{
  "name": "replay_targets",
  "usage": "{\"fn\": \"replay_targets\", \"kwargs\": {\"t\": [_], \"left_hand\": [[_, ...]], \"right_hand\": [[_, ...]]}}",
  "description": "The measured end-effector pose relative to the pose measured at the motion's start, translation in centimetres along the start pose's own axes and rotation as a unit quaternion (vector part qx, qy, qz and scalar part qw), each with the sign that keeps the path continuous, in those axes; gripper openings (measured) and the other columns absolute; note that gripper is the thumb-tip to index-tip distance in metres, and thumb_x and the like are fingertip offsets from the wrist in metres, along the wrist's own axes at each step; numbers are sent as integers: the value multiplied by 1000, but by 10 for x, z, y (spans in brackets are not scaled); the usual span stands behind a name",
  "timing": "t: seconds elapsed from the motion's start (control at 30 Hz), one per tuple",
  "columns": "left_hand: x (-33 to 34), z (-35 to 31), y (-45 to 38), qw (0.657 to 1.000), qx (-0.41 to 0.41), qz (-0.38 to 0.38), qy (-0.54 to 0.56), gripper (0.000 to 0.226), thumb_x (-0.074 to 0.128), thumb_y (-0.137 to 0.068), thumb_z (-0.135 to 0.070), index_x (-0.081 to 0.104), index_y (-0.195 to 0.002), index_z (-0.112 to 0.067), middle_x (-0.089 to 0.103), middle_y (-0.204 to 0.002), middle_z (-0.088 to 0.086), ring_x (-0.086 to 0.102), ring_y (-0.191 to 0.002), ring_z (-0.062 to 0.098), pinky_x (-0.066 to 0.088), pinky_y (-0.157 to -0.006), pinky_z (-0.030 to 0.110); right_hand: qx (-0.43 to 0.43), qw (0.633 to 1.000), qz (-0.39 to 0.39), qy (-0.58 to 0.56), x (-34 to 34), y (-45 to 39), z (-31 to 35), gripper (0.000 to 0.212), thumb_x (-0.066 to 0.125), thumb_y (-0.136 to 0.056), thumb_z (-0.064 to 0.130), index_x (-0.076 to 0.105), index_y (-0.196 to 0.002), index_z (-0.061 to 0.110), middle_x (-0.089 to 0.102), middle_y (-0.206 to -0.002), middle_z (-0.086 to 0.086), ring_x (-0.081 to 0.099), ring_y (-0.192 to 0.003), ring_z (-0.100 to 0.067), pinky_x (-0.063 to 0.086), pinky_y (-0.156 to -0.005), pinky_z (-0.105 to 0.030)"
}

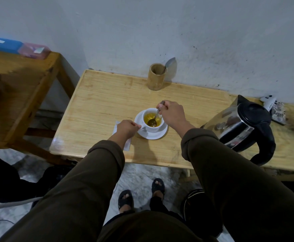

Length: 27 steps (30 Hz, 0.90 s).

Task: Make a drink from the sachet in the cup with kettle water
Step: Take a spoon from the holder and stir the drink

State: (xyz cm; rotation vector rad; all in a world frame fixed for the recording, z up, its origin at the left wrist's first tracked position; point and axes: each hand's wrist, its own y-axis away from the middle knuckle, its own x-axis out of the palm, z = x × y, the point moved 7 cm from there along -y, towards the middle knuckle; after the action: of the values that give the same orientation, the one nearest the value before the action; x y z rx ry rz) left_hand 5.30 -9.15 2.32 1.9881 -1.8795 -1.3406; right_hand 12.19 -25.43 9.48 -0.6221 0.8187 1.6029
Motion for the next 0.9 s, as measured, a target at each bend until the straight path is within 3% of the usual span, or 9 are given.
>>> {"fn": "replay_targets", "kwargs": {"t": [0.13,0.3,0.47,0.6,0.7,0.9], "left_hand": [[-1,-1,0,1000,5,-3,-10,40,59,-90,-37,65,-118,-9,64,-125,13,56,-118,28,44,-97,33],[-1,-2,0,1000,8,-7,-19,39,59,-89,-37,67,-116,-9,65,-124,12,57,-118,28,44,-97,32],[-1,-2,-1,1000,5,-6,-13,39,61,-89,-37,67,-117,-10,64,-125,11,56,-119,27,45,-97,31],[-1,0,-2,1000,-1,-4,0,39,63,-88,-35,66,-117,-10,64,-126,11,56,-119,27,45,-97,32],[-2,-1,-2,1000,0,-4,4,38,63,-88,-35,66,-116,-10,63,-127,11,55,-120,27,44,-98,32],[-2,0,-3,1000,-3,-1,10,38,63,-88,-34,66,-117,-10,63,-127,10,55,-120,26,44,-96,31]], "right_hand": [[-15,998,-28,54,-7,-2,-1,30,40,-98,23,67,-104,15,70,-106,-8,60,-97,-25,37,-75,-25],[-10,1000,-3,3,-3,-1,1,30,42,-98,21,70,-106,16,71,-113,-3,60,-108,-22,37,-79,-20],[2,998,39,-45,2,1,6,27,44,-95,17,70,-97,12,73,-103,-5,63,-104,-22,47,-91,-31],[-5,1000,21,8,1,-3,4,22,42,-95,18,62,-87,17,70,-99,-7,60,-98,-26,43,-80,-32],[-25,997,-7,66,-2,-3,3,28,39,-98,21,66,-99,13,70,-104,-8,60,-99,-28,40,-78,-30],[-28,1000,2,14,0,-1,7,30,42,-97,21,70,-102,14,73,-106,-5,63,-102,-23,44,-84,-27]]}}
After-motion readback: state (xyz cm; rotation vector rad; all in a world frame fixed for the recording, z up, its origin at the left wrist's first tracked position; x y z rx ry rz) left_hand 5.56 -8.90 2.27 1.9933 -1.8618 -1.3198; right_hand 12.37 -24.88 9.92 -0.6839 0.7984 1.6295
